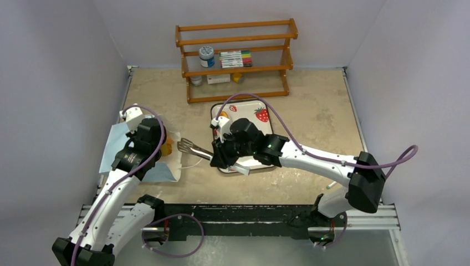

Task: Take the fake bread out of the paper bag
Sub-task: Take out the fake bread from the paper bag.

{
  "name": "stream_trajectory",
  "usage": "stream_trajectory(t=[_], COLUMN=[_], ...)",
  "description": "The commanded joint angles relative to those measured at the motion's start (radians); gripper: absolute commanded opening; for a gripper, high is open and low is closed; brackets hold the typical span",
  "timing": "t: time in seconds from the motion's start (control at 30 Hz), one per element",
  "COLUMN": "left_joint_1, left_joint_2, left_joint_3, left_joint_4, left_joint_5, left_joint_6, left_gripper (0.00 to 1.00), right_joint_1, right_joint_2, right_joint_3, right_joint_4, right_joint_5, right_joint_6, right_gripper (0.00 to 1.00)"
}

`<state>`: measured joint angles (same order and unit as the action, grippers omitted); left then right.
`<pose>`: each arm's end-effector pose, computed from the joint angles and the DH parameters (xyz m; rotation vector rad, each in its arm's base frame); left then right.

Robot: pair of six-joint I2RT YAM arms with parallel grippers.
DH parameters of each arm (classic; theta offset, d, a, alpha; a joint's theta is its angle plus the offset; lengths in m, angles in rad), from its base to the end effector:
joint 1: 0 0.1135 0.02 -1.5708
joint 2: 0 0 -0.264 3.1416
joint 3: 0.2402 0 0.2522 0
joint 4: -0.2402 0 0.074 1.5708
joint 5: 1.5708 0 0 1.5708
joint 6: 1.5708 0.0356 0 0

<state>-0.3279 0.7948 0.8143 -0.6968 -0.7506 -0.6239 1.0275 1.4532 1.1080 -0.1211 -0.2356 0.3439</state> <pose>0.1562 -0.0275 0.3040 -0.6754 1.9432 0.2643 0.1670 0.2926 0.3004 -0.8888 2.0196 1.0603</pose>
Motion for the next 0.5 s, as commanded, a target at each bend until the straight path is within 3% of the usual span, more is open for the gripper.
stream_trajectory(t=[0.0,0.47], left_joint_1=[0.005,0.005], left_joint_2=[-0.005,0.004], left_joint_3=[0.055,0.056], left_joint_4=[0.065,0.081], left_joint_5=[0.018,0.058], left_joint_6=[0.023,0.032], left_gripper=[0.00,0.00], right_joint_1=[0.007,0.006], right_joint_2=[0.014,0.079], right_joint_3=[0.004,-0.011], right_joint_4=[0.099,0.142], right_joint_5=[-0.091,-0.129], right_joint_6=[0.034,0.049], right_gripper=[0.36,0.39])
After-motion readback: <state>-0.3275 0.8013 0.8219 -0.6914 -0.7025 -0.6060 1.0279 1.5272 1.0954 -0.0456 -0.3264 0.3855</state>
